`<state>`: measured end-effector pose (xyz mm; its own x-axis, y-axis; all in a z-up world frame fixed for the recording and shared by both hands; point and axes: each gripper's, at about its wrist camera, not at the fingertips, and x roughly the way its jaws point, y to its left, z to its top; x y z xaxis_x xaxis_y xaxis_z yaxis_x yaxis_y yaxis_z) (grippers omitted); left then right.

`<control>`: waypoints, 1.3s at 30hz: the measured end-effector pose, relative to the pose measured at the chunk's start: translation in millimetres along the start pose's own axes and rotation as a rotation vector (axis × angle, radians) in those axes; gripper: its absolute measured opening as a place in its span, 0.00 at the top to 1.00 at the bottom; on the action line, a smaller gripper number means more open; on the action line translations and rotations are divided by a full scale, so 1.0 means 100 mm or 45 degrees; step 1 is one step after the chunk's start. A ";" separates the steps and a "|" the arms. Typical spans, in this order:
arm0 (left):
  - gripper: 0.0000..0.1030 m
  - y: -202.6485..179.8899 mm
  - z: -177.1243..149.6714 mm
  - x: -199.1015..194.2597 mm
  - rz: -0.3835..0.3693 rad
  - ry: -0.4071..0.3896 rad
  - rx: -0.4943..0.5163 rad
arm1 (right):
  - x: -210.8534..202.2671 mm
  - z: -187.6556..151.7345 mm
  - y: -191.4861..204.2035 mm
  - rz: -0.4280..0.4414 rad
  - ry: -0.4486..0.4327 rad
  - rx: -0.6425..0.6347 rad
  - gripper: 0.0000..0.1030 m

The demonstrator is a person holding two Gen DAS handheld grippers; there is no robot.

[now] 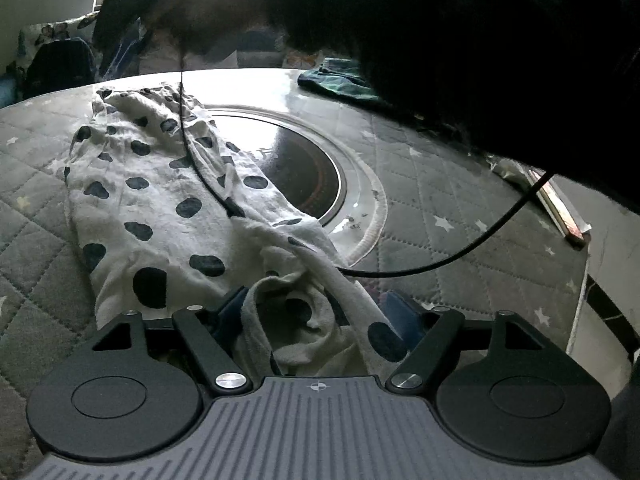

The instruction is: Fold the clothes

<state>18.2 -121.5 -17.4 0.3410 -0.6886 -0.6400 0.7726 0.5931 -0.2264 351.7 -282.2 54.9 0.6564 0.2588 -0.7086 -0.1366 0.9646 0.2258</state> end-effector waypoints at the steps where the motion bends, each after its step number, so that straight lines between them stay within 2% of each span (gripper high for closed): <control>1: 0.24 0.00 0.00 0.00 0.000 0.000 0.000 | -0.10 0.02 -0.04 -0.011 -0.015 -0.008 0.78; 3: 0.24 0.00 0.00 0.00 0.002 -0.002 0.002 | -0.27 0.03 -0.12 -0.032 -0.028 -0.021 0.78; 6: 0.23 -0.01 -0.01 0.01 0.007 -0.004 0.006 | -0.32 -0.05 -0.22 0.013 0.032 0.005 0.78; 11: 0.23 -0.02 0.00 0.01 0.012 0.000 0.013 | -0.11 -0.26 -0.15 -0.228 0.049 -0.139 0.78; 15: 0.23 -0.01 0.00 0.00 0.013 0.002 0.015 | 0.06 -0.32 -0.15 -0.276 0.099 -0.145 0.78; 18: 0.23 -0.01 0.00 0.01 0.013 0.002 0.014 | 0.12 -0.34 -0.14 -0.326 0.087 -0.165 0.77; 21: 0.23 -0.03 0.03 0.01 0.014 0.002 0.012 | 0.07 -0.38 -0.15 -0.328 0.068 -0.154 0.73; 24: 0.22 -0.04 0.05 0.00 0.013 0.005 0.019 | 0.10 -0.40 -0.16 -0.347 0.089 -0.171 0.72; 25: 0.22 -0.05 0.05 0.00 0.014 0.005 0.020 | 0.11 -0.41 -0.17 -0.349 0.094 -0.172 0.74; 27: 0.22 -0.04 0.06 0.01 0.014 0.006 0.020 | 0.09 -0.43 -0.18 -0.350 0.072 -0.182 0.87; 32: 0.22 -0.05 0.05 0.00 0.018 0.005 0.028 | -0.04 -0.36 -0.20 -0.407 -0.008 -0.230 0.90; 34: 0.22 -0.05 0.04 0.00 0.019 0.007 0.032 | 0.02 -0.33 -0.27 -0.412 0.030 -0.223 0.89; 36: 0.21 -0.05 0.04 0.00 0.016 0.009 0.026 | 0.06 -0.35 -0.33 -0.409 0.068 -0.212 0.77; 37: 0.21 -0.04 0.05 0.00 0.013 0.009 0.021 | 0.04 -0.36 -0.33 -0.414 0.063 -0.214 0.74; 39: 0.21 -0.04 0.04 0.00 0.011 0.010 0.021 | -0.02 -0.36 -0.33 -0.420 0.041 -0.213 0.74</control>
<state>17.3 -125.5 -13.1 0.3434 -0.6802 -0.6476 0.7784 0.5919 -0.2090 327.9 -312.8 24.5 0.6619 -0.0687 -0.7464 -0.0427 0.9907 -0.1291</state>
